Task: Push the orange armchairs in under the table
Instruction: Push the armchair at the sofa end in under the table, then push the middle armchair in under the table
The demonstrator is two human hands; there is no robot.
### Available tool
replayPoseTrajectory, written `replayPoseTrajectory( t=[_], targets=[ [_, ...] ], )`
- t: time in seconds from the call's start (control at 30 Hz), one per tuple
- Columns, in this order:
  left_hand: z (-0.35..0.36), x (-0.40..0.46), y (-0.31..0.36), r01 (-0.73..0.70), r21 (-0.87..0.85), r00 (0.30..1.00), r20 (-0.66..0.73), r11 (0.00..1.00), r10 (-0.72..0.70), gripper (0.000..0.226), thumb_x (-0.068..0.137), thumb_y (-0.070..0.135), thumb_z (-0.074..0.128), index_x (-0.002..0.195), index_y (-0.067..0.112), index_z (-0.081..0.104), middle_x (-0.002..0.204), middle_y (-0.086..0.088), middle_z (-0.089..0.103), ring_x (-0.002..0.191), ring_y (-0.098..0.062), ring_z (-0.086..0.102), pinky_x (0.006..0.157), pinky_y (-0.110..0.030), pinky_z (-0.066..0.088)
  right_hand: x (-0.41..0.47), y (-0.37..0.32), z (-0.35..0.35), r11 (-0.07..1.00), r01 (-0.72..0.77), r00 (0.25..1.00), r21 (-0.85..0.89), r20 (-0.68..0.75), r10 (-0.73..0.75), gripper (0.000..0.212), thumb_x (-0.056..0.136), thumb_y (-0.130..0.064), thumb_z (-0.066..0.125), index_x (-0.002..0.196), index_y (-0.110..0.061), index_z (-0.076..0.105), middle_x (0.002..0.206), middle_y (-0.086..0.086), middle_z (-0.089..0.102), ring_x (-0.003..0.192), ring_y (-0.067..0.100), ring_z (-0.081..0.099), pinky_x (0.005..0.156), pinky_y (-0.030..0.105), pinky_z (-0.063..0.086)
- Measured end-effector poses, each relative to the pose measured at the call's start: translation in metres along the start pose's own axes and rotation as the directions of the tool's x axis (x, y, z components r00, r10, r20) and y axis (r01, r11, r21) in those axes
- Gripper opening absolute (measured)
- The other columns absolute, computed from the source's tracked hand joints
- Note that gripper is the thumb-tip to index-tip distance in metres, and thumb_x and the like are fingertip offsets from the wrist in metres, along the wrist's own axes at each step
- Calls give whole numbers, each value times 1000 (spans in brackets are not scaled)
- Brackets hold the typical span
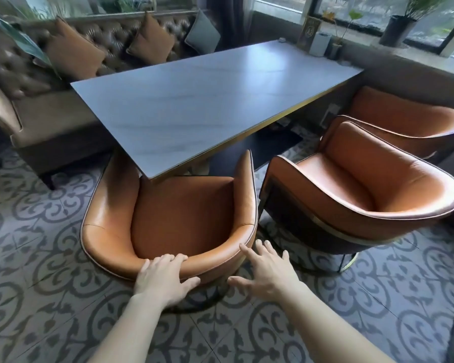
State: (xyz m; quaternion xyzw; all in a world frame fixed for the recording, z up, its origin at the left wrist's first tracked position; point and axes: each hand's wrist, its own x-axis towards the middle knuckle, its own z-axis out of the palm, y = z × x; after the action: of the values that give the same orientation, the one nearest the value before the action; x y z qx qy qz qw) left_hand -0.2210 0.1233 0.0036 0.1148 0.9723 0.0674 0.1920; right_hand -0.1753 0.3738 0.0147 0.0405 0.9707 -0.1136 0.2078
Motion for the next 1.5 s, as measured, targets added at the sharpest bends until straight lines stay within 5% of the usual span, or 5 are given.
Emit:
replayPoseTrajectory(
  t=[0.33,0.57,0.83,1.5],
  targets=[
    [-59,-36,145,-76,-25,996,-39,997,75,84,77,81,46,148,43,26,159,3,26,147,-20,16,120,-52,9,-83,100,-92,997,-74,994,-3,-82,74,118,57,-106,17,158,-45,6,171,7,8,156,28,-2,112,79,-1],
    [-79,-69,285,-113,-7,990,-88,994,112,102,69,88,44,152,44,6,165,0,3,149,-23,-3,119,-56,-2,-145,220,-144,994,-102,985,35,-135,106,110,67,-103,26,158,-47,2,171,7,0,156,26,-8,114,76,-2],
    [-87,-55,414,-178,36,974,-138,983,181,109,60,94,41,150,48,0,165,0,0,149,-25,-2,118,-56,0,-175,333,-188,985,-163,968,58,-184,171,115,61,-106,27,157,-50,0,172,4,-3,156,26,-9,116,74,-3],
    [-119,202,595,-269,-6,954,-135,963,266,109,62,93,45,151,45,2,164,-1,7,149,-26,6,117,-55,5,6,530,-311,960,-279,951,-15,-145,274,122,53,-107,23,158,-49,-1,172,4,-2,156,26,-5,118,71,3]
  ],
)
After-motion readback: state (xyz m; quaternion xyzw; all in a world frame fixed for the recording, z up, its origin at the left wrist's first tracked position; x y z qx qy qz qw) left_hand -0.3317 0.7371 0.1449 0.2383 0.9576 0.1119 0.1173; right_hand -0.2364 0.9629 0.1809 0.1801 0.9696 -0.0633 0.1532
